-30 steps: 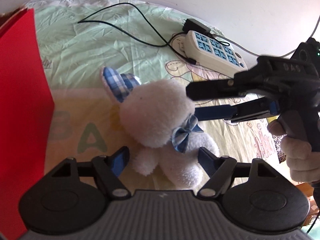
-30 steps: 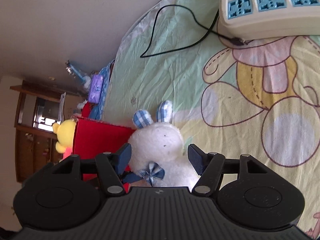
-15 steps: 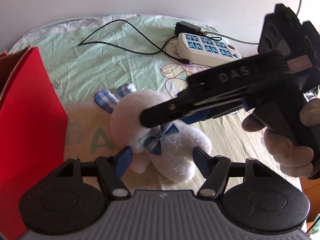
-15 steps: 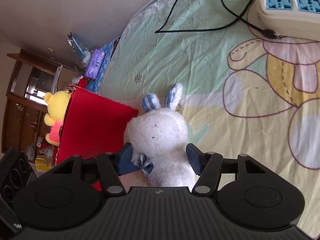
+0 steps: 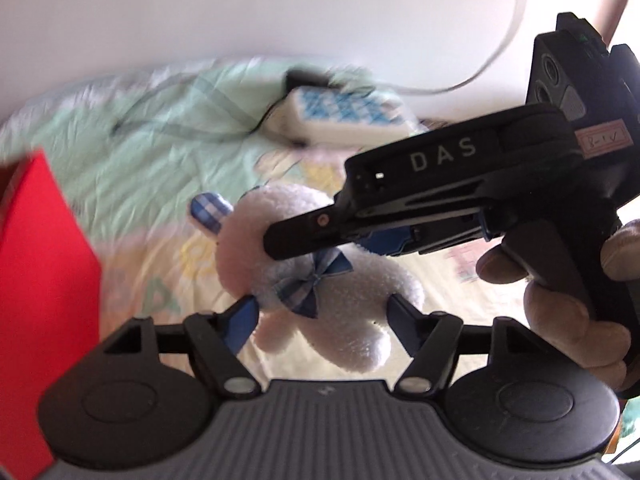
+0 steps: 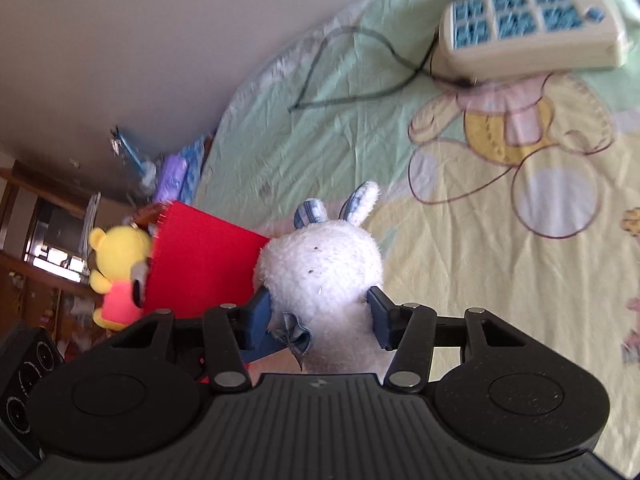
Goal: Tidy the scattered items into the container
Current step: 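Lift and carry the white bunny with the right gripper over the red box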
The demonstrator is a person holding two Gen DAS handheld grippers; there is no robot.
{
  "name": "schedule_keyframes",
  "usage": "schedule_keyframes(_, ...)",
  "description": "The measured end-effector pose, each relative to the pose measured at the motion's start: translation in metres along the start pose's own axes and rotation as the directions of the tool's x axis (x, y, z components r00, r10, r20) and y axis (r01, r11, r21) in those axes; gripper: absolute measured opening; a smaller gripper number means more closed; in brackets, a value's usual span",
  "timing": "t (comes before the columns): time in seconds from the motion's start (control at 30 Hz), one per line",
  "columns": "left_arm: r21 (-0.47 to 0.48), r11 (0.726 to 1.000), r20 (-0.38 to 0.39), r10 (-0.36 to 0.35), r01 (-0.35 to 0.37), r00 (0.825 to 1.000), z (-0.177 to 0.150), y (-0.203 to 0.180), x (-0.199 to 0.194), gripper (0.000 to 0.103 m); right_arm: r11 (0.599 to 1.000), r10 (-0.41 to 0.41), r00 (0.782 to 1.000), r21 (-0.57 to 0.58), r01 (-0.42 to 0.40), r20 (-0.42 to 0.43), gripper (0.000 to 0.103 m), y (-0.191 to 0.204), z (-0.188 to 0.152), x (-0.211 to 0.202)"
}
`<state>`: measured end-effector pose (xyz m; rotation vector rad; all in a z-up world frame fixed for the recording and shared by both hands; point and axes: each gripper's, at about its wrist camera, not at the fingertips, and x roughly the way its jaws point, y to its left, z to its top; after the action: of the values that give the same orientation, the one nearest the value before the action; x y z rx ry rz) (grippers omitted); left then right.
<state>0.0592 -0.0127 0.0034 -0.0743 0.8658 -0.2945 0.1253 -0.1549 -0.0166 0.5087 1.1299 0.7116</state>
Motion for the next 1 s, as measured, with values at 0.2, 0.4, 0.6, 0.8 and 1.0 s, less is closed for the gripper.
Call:
schedule_keyframes(0.2, 0.084, 0.996, 0.177, 0.013, -0.028, 0.984, 0.002, -0.007, -0.068, 0.070, 0.998, 0.019, 0.983, -0.066, -0.007, 0.184, 0.054, 0.059, -0.014, -0.044)
schedule_keyframes(0.4, 0.078, 0.995, 0.277, 0.046, -0.070, 0.960, -0.008, 0.034, -0.139, 0.071, 0.990, 0.084, 0.961, -0.131, -0.051, 0.264, 0.054, 0.132, -0.029, -0.030)
schedule_keyframes(0.6, 0.091, 0.992, 0.307, 0.056, -0.088, 0.950, -0.033, 0.094, -0.189, 0.071, 0.985, 0.073, 0.947, -0.174, -0.019, 0.311, 0.054, 0.201, -0.059, 0.012)
schedule_keyframes(0.8, 0.084, 0.997, 0.272, -0.022, 0.000, 0.962, -0.054, 0.168, -0.208, 0.071, 0.976, -0.049, 0.928, -0.181, 0.124, 0.369, 0.054, 0.256, -0.083, 0.069)
schedule_keyframes(1.0, 0.077, 0.986, 0.207, -0.158, 0.145, 0.965, -0.063, 0.228, -0.193, 0.071, 0.898, -0.269, 0.841, -0.193, 0.395, 0.469, 0.053, 0.294, -0.109, 0.119)
